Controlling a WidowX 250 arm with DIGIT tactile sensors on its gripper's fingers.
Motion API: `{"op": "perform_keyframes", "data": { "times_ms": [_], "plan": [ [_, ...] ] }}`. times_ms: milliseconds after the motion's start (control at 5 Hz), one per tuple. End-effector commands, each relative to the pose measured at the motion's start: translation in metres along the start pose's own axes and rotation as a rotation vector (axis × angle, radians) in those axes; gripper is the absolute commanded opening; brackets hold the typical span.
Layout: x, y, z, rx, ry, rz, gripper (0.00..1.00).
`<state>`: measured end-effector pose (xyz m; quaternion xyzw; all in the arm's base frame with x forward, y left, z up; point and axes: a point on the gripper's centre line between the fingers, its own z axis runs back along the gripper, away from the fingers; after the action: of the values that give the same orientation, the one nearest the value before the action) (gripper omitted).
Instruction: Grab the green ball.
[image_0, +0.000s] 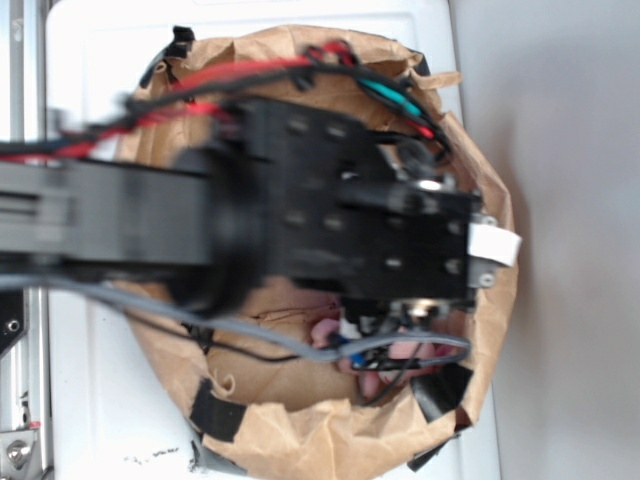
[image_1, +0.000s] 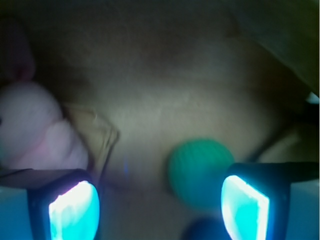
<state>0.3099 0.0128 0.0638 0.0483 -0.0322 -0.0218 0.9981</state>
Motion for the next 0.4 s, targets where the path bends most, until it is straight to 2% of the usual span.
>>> {"op": "perform_keyframes", "data": {
  "times_ms": [0,200],
  "plan": [
    [0.0243,0.0034,0.0003,0.013,-0.067,0.028,1.0],
    [0.0292,0.0049,-0.0079,0.037,-0.068,0.032,1.0]
  ]
}}
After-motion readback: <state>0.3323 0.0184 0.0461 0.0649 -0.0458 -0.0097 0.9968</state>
